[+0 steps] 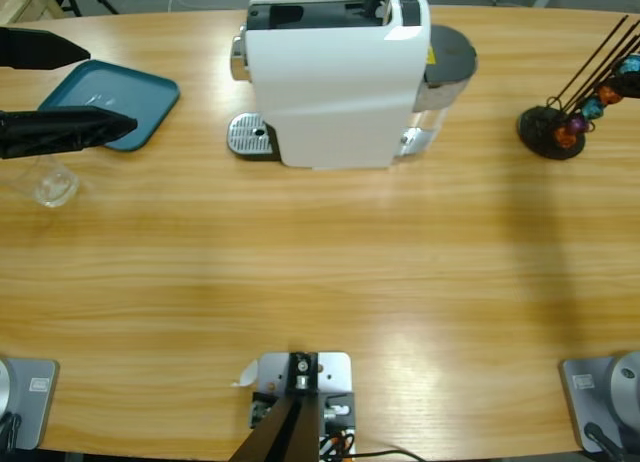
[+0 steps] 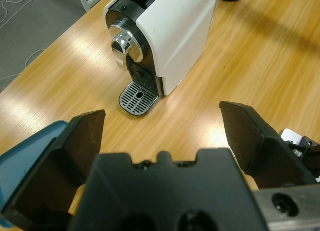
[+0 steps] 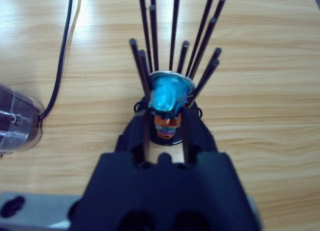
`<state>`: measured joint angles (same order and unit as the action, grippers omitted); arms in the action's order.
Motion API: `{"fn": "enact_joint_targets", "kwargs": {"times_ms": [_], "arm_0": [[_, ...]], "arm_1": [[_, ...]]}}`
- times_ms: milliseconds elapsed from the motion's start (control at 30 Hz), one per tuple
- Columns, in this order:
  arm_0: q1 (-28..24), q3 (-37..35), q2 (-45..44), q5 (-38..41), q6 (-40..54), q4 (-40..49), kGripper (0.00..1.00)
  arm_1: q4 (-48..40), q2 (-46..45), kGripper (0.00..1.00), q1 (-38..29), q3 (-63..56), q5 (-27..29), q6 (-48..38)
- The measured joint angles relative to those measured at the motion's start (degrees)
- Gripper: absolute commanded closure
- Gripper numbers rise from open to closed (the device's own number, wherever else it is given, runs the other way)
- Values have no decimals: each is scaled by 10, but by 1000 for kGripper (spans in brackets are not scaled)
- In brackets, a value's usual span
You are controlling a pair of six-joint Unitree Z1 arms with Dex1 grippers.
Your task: Pour coffee
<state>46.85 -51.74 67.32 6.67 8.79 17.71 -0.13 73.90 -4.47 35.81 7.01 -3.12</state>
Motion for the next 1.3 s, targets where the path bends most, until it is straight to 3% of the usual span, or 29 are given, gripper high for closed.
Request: {"fn": "enact_joint_targets", "kwargs": {"times_ms": [133, 200, 233, 600, 633, 667, 700, 733, 767, 933, 1300], "arm_0": [[1, 0, 5, 0, -8, -4, 0], [3, 0, 6, 0, -10, -4, 0], [5, 0, 7, 0, -11, -4, 0], [22, 0, 17, 0, -17, -4, 0], [22, 0, 18, 0, -17, -4, 0], [22, 0, 18, 0, -17, -4, 0], [22, 0, 18, 0, -17, -4, 0], [22, 0, 18, 0, -17, -4, 0], [22, 0, 18, 0, -17, -4, 0], [22, 0, 18, 0, -17, -4, 0], [30, 0, 18, 0, -20, -4, 0]], "arm_1": [[0, 0, 796, 0, 0, 0, 0], [0, 0, 985, 0, 0, 0, 0], [0, 0, 1000, 0, 0, 0, 0], [0, 0, 1000, 2, 6, 3, 0], [0, 0, 808, 2, 7, 5, 0], [0, 0, 338, 2, 7, 7, 0], [0, 0, 141, 2, 8, 9, -1], [0, 0, 46, 2, 9, 10, -2], [0, 0, 5, 2, 10, 11, -5], [19, -2, 1, 2, 15, 12, -25], [46, -18, 109, 2, 15, 12, -41]]}}
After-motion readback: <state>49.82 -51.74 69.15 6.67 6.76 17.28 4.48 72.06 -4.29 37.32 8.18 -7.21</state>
